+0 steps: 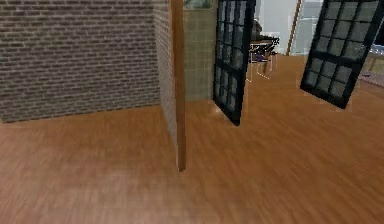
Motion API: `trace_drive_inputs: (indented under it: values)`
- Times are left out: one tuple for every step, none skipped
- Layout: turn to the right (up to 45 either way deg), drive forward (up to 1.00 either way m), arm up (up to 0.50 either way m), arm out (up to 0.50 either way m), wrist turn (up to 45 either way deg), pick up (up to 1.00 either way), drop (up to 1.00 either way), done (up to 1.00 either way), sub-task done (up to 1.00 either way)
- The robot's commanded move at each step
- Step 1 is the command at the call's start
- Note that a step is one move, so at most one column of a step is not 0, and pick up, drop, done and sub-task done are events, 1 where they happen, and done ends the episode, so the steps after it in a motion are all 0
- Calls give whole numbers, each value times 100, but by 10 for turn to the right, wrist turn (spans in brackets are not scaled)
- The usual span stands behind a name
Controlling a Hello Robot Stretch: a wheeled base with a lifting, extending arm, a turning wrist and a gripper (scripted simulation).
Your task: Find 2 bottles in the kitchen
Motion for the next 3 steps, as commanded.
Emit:
trace_drive_inputs:
  values:
    - [-450, 0, 0, 0, 0, 0, 0, 0, 0]
    - [-150, 0, 0, 0, 0, 0, 0, 0, 0]
    - [0, 95, 0, 0, 0, 0, 0, 0, 0]
